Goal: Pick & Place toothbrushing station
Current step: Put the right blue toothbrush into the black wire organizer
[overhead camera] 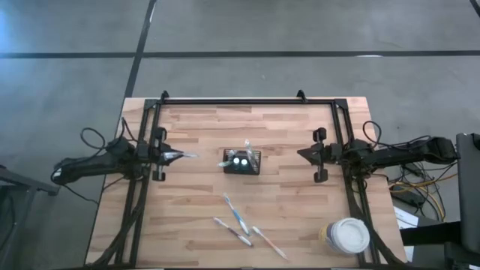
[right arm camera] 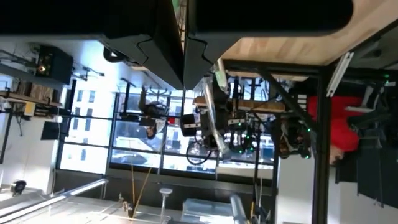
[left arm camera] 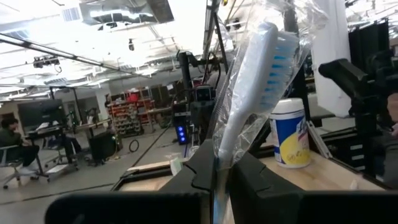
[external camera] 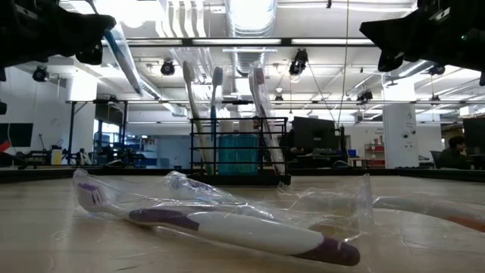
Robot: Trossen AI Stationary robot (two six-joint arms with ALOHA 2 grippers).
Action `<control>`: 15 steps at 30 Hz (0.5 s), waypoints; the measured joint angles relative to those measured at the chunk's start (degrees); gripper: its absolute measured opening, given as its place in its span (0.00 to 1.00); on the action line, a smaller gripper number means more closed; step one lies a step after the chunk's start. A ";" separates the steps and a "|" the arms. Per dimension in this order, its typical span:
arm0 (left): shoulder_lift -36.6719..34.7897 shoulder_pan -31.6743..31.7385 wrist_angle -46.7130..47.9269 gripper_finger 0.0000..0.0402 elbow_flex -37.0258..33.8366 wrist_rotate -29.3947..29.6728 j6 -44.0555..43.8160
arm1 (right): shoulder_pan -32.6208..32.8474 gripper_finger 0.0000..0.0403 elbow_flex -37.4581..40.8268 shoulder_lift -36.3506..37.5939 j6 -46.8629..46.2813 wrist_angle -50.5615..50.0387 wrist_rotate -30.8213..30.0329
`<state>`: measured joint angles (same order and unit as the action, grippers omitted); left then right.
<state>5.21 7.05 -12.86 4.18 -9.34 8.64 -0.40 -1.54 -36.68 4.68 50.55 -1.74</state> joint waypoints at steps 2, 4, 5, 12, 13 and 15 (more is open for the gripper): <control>-0.93 0.01 -0.10 0.06 -0.48 -0.08 -0.57 | 0.00 0.02 0.04 0.97 0.22 -1.67 0.02; -2.19 0.00 0.44 0.06 -0.76 -0.19 -0.84 | 0.00 0.02 0.07 2.10 0.35 -2.86 -0.06; -2.81 0.00 0.97 0.06 -0.76 -0.26 -0.85 | 0.00 0.02 0.07 2.78 0.50 -3.22 -0.24; -5.20 0.01 3.75 0.06 -0.84 -0.69 -1.32 | -0.04 0.02 0.07 10.63 1.27 -15.25 -6.96; -5.17 0.00 3.57 0.06 -0.83 -0.70 -1.30 | -0.04 0.02 0.07 12.02 1.27 -16.47 -7.35; -5.15 0.00 3.56 0.06 -0.85 -0.72 -1.31 | -0.02 0.02 0.07 14.58 1.25 -18.06 -7.41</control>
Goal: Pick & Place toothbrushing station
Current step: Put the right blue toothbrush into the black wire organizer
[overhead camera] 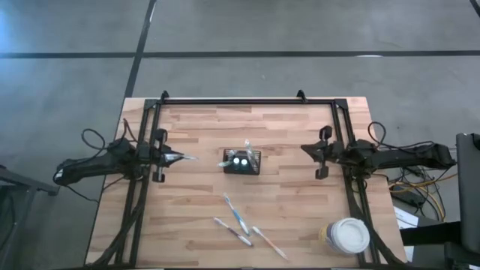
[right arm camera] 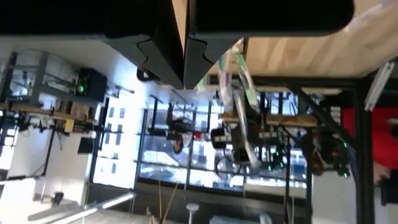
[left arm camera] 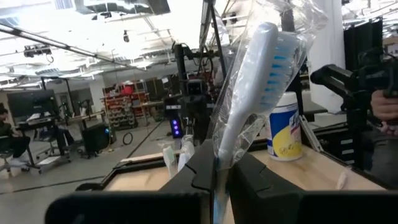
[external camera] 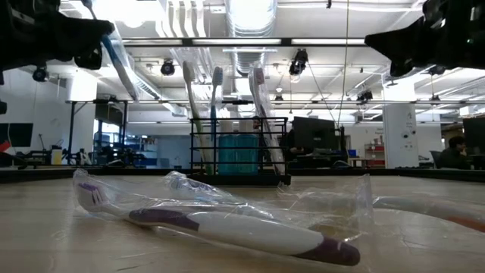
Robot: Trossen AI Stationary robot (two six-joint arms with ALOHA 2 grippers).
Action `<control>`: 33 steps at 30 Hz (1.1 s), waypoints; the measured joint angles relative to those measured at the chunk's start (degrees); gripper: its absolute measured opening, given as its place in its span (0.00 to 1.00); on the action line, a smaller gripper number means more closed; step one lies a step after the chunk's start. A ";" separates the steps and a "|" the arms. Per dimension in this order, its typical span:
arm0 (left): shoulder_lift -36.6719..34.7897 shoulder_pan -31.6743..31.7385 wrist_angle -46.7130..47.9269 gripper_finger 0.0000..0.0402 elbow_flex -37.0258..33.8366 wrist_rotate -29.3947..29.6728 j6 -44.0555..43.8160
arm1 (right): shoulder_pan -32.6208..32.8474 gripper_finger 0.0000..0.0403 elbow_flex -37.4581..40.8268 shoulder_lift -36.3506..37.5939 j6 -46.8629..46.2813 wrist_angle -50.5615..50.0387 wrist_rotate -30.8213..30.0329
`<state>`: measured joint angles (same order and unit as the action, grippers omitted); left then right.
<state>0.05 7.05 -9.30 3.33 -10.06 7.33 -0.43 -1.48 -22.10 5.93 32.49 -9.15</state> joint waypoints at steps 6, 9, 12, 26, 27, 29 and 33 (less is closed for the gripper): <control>2.36 0.04 -10.57 0.06 0.44 1.13 -3.00 | 0.03 0.02 0.00 3.38 -0.49 -3.70 0.13; 6.34 0.04 -13.63 0.06 4.03 0.69 -2.83 | 0.02 0.02 0.00 3.22 -0.41 -3.58 0.13; 12.38 0.04 -13.18 0.06 9.17 0.66 -0.75 | 0.02 0.02 0.00 3.29 0.20 -3.54 0.09; 44.91 0.70 -10.95 0.05 29.16 0.04 6.40 | 0.02 0.02 0.00 3.23 1.14 -3.01 0.00; 46.49 1.13 -11.79 0.05 29.24 -0.39 6.35 | 0.02 0.02 0.00 3.23 1.14 -3.05 0.00; 49.75 2.39 -12.77 0.05 29.02 -1.78 5.90 | 0.00 0.02 0.00 3.23 1.13 -3.10 0.00; 54.63 4.83 -17.07 0.05 28.35 -4.56 4.44 | -0.01 0.02 0.00 3.23 1.14 -3.12 0.00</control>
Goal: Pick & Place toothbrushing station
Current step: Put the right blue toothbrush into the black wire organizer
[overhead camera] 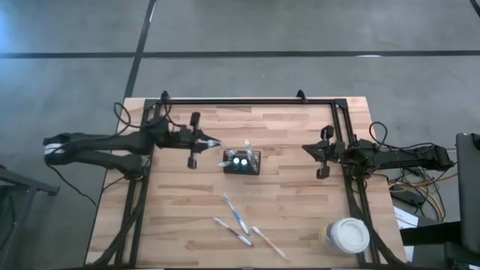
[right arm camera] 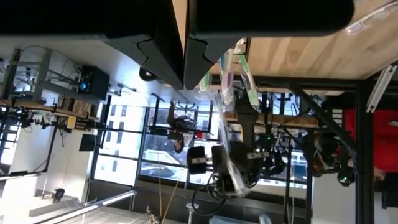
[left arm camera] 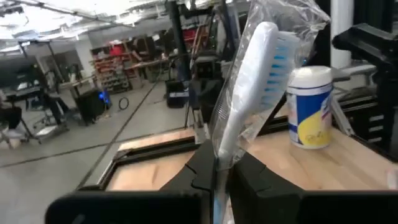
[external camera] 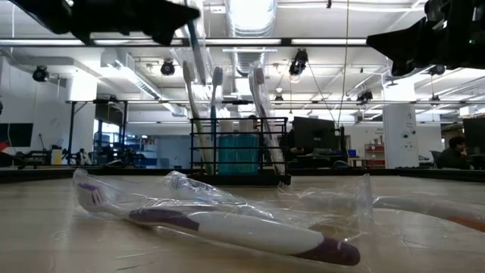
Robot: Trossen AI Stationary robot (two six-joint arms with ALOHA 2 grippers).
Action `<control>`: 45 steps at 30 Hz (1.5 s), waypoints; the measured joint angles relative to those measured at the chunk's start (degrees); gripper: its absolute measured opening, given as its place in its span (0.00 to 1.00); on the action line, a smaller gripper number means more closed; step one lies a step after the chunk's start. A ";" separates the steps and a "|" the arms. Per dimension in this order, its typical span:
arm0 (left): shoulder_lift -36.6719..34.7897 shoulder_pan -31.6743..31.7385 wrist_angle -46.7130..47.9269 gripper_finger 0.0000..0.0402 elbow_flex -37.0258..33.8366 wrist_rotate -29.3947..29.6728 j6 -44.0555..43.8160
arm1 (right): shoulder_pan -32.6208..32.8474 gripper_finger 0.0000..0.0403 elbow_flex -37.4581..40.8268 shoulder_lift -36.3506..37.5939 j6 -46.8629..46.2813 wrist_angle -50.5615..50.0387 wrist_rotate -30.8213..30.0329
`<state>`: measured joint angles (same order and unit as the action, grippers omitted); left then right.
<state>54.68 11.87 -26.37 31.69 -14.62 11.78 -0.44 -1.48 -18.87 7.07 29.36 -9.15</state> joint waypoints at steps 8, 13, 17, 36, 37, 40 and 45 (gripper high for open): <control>7.34 3.59 -6.27 0.05 -1.23 -4.46 -3.58 | -0.01 0.02 0.00 -0.11 -0.37 -0.04 0.00; 10.61 3.87 -8.60 0.05 -2.32 -6.06 -5.36 | 0.04 0.02 0.00 -0.11 -0.96 -0.36 0.02; 12.86 4.03 -10.11 0.05 -2.61 -5.95 -5.41 | 0.06 0.02 0.00 -0.02 -1.38 -0.37 0.04; 25.14 4.52 -16.12 0.06 -3.79 -5.48 -4.29 | 0.06 0.02 0.00 -0.04 -2.19 -0.39 0.07; 25.78 4.56 -16.23 0.06 -3.79 -5.46 -4.29 | 0.06 0.02 0.00 -0.04 -2.19 -0.39 0.09; 27.40 4.57 -16.57 0.06 -3.83 -5.39 -4.23 | 0.06 0.02 0.00 -0.04 -2.19 -0.39 0.09; 29.35 4.84 -16.73 0.06 -3.83 -5.20 -3.29 | 0.06 0.02 0.00 -0.09 -2.17 -0.39 0.09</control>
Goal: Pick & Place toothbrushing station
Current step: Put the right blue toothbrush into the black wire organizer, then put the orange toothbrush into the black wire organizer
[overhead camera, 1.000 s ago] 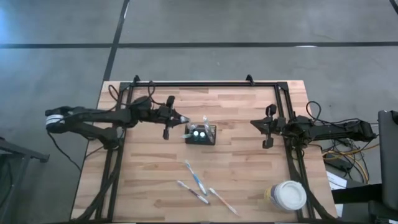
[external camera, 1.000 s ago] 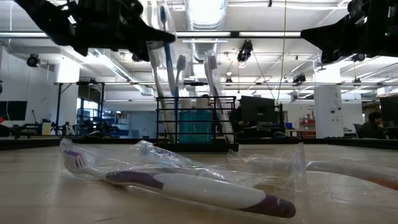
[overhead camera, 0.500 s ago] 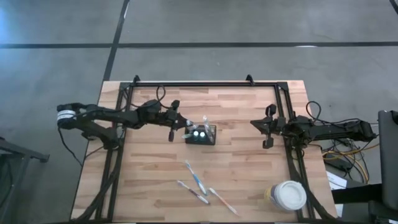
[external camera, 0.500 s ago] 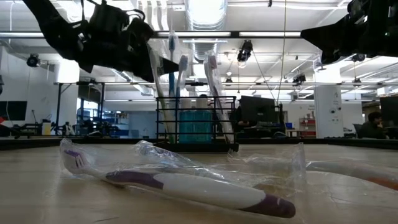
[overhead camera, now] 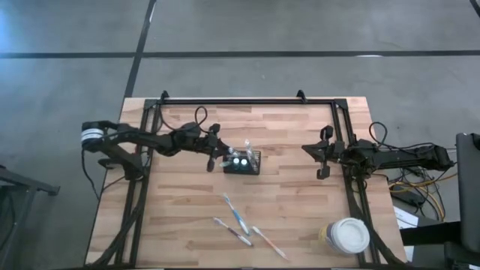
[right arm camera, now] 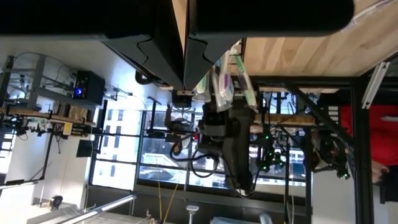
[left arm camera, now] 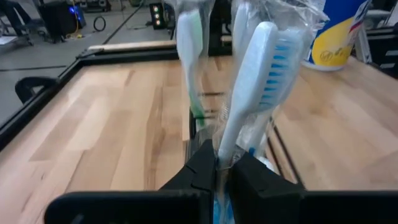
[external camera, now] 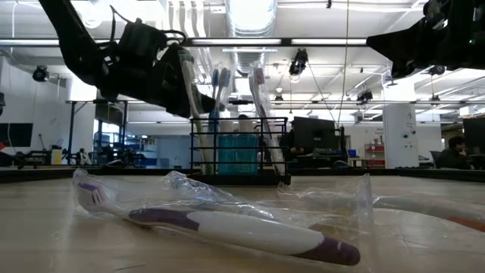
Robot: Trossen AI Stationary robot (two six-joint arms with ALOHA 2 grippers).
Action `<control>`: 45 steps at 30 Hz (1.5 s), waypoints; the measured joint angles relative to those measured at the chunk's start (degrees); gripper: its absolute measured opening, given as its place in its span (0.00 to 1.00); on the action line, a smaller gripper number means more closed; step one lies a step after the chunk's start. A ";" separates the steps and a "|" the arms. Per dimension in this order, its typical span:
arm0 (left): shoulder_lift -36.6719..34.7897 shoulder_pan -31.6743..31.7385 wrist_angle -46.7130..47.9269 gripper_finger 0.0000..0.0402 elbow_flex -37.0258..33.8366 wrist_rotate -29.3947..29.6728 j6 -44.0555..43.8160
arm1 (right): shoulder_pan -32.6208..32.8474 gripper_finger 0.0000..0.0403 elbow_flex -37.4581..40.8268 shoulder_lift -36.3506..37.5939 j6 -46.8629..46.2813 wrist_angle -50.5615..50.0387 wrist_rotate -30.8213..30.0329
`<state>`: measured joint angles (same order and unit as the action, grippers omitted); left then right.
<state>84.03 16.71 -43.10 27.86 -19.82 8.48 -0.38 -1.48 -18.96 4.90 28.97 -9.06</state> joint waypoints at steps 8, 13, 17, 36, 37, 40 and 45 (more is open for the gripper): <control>1.22 0.32 -0.34 0.09 0.07 -0.09 0.00 | 0.00 0.02 0.00 0.00 0.01 0.00 0.00; -0.72 0.48 0.52 0.19 -0.07 0.08 -3.68 | 0.00 0.02 0.00 0.00 -0.21 0.00 0.00; -1.63 0.48 0.43 0.33 -0.06 -1.41 -3.68 | -0.02 0.02 0.00 -0.12 -0.21 0.00 0.00; -8.47 1.33 0.86 0.81 -0.04 0.21 -5.04 | -0.02 0.02 0.02 -1.04 -0.03 -0.02 0.00; -9.57 1.35 1.24 0.82 -0.04 0.22 -5.05 | -0.02 0.02 0.02 -1.03 -0.04 0.00 0.00; -12.67 1.44 3.41 0.82 -0.04 0.15 -5.05 | -0.02 0.02 0.02 -1.07 -0.02 0.00 0.00; -16.38 1.55 6.25 0.82 -0.04 0.35 -4.11 | -0.02 0.02 0.02 -1.14 -0.02 0.00 0.00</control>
<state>67.65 18.26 -36.85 27.81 -19.47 4.37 -0.40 -1.45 -20.10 4.89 28.97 -9.06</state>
